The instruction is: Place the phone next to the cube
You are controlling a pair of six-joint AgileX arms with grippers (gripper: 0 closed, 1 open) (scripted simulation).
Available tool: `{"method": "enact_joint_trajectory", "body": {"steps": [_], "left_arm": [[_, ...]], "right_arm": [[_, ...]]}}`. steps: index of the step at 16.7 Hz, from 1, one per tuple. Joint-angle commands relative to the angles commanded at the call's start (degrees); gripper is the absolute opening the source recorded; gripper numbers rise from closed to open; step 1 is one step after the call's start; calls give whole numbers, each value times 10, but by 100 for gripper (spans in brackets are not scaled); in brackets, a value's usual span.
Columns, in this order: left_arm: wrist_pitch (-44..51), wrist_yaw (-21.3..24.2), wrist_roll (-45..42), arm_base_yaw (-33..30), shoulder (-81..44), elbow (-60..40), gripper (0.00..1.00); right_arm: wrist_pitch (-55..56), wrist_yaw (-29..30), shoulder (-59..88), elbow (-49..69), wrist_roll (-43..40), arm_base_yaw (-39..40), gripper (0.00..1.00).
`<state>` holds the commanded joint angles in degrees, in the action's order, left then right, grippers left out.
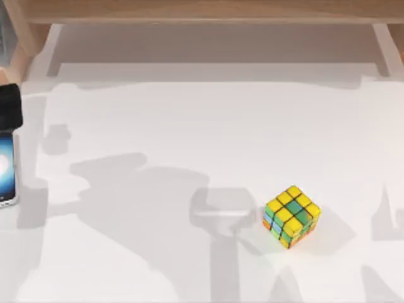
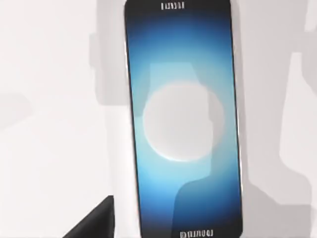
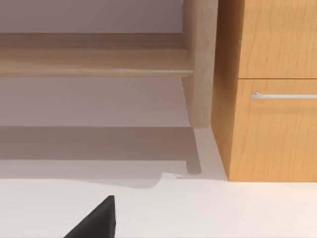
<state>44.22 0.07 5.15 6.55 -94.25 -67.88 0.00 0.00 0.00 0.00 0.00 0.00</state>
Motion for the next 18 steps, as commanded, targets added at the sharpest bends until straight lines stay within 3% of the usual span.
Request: {"method": "enact_joint_trajectory", "body": {"steps": [7, 14, 18], "left_arm": [[111, 0, 13, 16, -242, -170, 100], [115, 0, 14, 15, -257, -178, 100], [71, 0, 14, 17, -278, -155, 100]], "right_arm": [[0, 0, 0, 0, 0, 0, 100], [0, 0, 0, 0, 0, 0, 100], [0, 0, 0, 0, 0, 0, 100]]}}
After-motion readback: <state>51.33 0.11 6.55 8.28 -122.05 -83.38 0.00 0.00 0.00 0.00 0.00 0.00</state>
